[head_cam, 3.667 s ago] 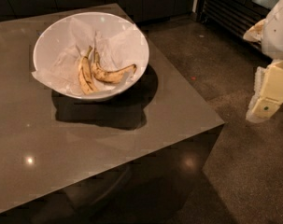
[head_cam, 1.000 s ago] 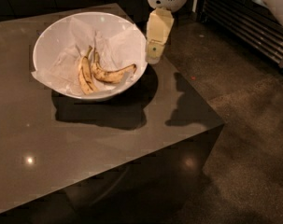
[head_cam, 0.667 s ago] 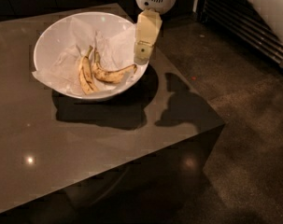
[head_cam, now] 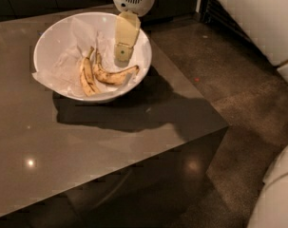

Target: Pick banana from white bowl

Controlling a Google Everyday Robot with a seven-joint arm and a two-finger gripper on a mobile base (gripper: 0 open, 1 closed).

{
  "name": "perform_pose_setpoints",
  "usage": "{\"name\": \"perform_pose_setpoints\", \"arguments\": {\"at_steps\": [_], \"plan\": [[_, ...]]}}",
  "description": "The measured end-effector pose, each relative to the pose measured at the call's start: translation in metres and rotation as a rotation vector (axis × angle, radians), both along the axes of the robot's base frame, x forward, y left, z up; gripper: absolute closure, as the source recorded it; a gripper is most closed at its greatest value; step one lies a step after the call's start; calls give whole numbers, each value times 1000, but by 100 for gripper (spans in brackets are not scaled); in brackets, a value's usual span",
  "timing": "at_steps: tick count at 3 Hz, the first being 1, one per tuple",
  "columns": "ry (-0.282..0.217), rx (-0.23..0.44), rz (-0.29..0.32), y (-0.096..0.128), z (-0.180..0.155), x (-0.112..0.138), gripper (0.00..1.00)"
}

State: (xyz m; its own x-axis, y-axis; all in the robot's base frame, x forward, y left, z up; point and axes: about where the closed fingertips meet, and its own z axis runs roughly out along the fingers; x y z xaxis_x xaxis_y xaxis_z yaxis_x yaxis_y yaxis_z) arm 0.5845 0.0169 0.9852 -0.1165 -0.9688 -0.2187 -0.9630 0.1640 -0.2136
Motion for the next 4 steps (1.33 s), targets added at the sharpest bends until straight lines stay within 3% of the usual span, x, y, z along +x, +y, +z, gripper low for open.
{"name": "perform_pose_setpoints", "arguments": {"at_steps": [1,4], "plan": [[20,-7,-5,13,-8,3,16],[102,-17,-21,29,-41,19,21]]}}
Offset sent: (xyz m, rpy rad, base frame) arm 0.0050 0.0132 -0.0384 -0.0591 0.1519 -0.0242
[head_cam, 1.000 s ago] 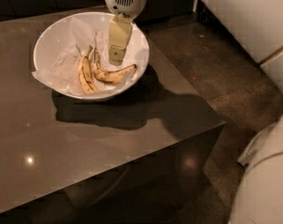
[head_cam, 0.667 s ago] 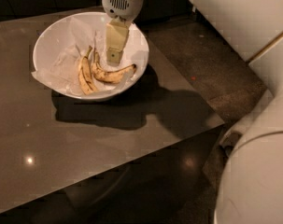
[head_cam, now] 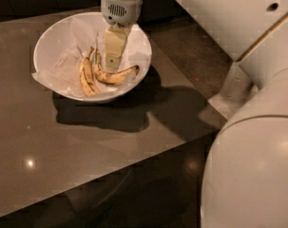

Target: Pick banana from white bowl

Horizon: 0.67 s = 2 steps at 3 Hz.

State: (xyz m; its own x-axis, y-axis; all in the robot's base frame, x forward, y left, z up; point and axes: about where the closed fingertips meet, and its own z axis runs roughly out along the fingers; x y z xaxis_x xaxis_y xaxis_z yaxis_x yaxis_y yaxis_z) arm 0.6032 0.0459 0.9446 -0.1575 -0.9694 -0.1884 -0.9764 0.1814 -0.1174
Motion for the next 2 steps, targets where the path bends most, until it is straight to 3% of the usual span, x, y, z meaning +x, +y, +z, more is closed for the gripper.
{"name": "perform_pose_setpoints", "arguments": {"at_steps": [2], "plan": [[53,-10,1,2,-28,5,26]]}}
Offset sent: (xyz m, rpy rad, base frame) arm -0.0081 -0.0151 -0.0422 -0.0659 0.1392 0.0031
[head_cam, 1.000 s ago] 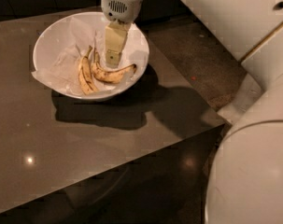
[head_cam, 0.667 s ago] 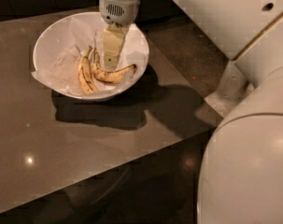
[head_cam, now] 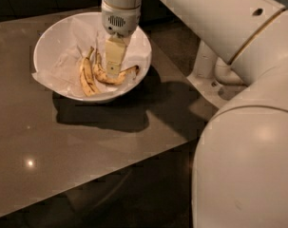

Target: Pick banana from white bowl

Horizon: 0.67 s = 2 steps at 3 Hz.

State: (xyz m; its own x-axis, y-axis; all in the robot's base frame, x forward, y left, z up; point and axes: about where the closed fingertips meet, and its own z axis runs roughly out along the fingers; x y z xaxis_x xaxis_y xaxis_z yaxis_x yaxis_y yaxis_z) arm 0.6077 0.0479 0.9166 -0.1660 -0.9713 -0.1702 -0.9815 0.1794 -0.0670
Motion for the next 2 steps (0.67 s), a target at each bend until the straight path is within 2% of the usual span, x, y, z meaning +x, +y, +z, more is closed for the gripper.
{"name": "perform_pose_setpoints", "arguments": {"at_steps": [2], "plan": [[17,-3,24,-1,-13,5,30]]}}
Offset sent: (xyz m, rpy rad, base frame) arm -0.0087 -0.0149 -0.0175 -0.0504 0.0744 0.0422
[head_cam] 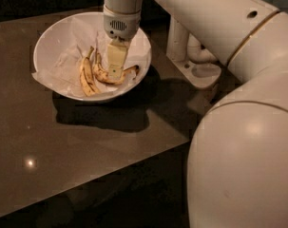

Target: Pick banana from white bowl

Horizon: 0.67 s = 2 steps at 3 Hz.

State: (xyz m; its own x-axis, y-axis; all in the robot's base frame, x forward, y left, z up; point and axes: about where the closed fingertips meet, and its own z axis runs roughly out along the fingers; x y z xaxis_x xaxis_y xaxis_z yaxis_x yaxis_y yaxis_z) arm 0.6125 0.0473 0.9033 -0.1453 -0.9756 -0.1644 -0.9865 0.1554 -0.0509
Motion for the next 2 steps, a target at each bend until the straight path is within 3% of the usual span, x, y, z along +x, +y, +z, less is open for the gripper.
{"name": "perform_pose_setpoints", "arguments": {"at_steps": [2], "plan": [[15,-16,39,2,-13,-4,31]]}}
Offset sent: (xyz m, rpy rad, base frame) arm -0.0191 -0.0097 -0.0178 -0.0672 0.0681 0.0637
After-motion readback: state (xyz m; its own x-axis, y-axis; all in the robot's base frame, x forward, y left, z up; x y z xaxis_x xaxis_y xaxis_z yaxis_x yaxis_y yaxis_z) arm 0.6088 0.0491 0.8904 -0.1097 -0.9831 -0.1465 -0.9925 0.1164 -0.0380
